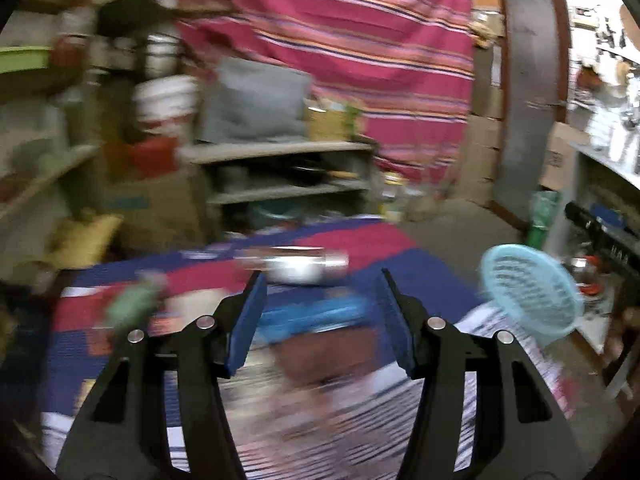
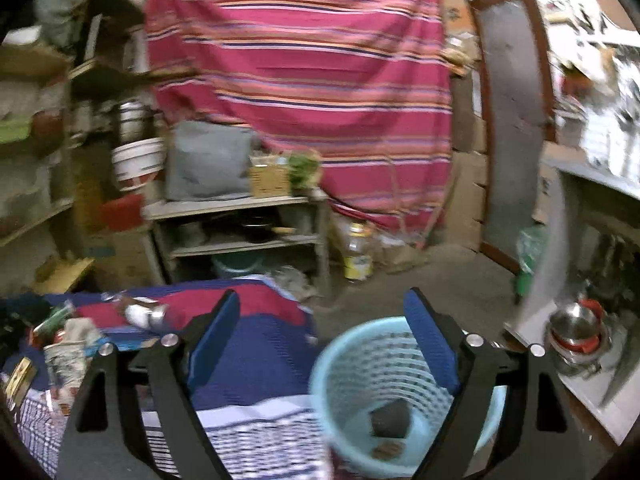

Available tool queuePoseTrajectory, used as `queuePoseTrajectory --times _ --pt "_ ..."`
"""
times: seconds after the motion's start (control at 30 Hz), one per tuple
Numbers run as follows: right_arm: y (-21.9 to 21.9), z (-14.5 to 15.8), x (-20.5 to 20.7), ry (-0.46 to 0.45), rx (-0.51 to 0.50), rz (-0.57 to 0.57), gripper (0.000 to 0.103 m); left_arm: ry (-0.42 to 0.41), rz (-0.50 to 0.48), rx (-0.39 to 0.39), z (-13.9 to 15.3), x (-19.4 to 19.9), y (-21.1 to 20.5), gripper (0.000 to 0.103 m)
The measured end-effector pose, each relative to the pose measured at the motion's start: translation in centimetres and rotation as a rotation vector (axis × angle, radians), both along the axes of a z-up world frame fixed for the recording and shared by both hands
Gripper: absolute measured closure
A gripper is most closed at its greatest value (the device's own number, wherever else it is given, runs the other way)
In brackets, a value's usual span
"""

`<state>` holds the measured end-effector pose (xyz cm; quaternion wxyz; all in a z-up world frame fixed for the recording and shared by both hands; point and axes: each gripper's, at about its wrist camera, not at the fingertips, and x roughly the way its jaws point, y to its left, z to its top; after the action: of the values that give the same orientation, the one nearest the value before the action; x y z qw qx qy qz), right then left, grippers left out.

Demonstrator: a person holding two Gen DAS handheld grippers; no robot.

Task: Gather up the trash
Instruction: 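Grasp the orange snack wrapper with the left tool while the right tool grasps the blue plastic bag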

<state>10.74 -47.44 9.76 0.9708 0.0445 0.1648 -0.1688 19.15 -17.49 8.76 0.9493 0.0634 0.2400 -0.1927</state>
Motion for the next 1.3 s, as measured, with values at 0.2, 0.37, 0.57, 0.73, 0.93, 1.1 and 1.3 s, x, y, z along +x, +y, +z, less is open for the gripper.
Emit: queuePoseTrajectory --times 0.2,0.37,0.57,0.73,0.93,1.1,1.3 --pt "10.2 -0.9 3.5 0.053 -0.012 0.188 0.018 0.024 0.235 -0.009 -3.1 -0.2 13.9 0.041" --pt "18.6 -2.8 5.3 0.128 -0.106 0.321 0.018 0.115 0.359 -0.002 -6.4 3.2 20.7 0.041" --pt "23.8 -4.4 7.1 0.166 -0.160 0.404 0.018 0.178 0.416 -0.035 -8.0 6.1 23.8 0.041" --pt "21.9 -6.7 10.7 0.268 -0.048 0.371 0.018 0.207 0.427 -0.026 -9.7 7.8 24.3 0.040" --pt "20.6 -9.1 14.5 0.338 0.003 0.371 0.018 0.299 0.396 -0.064 -11.5 12.2 23.8 0.040" --pt "20.0 -11.2 18.1 0.407 0.055 0.341 0.018 0.367 0.420 -0.038 -12.7 15.7 23.5 0.036" --pt "20.3 -12.8 21.5 0.508 0.061 0.348 0.021 0.448 0.422 -0.071 -14.1 18.6 24.1 0.049"
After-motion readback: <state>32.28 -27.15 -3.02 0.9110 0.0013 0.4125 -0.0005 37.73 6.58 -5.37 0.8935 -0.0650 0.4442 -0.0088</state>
